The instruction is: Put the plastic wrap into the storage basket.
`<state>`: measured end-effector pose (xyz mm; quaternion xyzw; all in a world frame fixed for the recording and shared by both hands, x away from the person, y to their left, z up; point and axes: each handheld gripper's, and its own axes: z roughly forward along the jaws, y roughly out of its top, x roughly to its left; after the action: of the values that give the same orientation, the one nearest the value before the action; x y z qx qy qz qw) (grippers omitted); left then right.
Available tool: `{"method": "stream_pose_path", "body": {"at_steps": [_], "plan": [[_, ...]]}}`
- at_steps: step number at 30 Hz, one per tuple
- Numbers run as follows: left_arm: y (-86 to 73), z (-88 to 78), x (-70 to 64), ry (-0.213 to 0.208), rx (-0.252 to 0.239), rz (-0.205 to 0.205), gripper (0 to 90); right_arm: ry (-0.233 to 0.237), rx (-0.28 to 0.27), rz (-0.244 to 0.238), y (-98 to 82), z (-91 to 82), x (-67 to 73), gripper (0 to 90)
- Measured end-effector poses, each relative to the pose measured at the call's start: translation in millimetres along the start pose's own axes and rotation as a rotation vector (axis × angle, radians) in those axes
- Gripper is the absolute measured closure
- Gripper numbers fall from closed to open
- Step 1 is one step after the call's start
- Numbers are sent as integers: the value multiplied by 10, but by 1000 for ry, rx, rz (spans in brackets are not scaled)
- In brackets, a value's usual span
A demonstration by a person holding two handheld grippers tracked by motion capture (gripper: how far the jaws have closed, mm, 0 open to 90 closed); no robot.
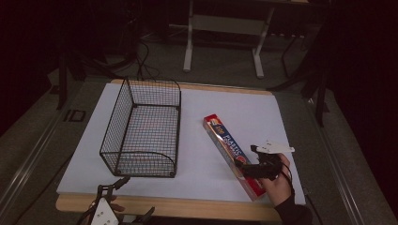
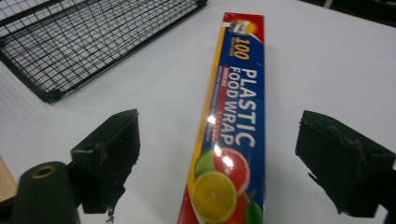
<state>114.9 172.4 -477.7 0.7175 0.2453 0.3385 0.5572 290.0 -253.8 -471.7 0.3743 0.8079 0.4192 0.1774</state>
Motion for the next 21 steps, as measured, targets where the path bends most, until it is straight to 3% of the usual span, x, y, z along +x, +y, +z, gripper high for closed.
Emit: {"method": "stream_pose_path", "body": {"at_steps": [8, 10, 21], "plan": [[1, -7, 6, -3, -4, -4, 1, 9, 40, 2, 117, 189, -32, 117], [0, -5, 5, -3, -3, -3, 1, 30, 50, 3, 145, 238, -44, 117], [2, -12, 3, -6, -6, -2, 1, 15, 122, -33, 238, 477, -47, 118]]}}
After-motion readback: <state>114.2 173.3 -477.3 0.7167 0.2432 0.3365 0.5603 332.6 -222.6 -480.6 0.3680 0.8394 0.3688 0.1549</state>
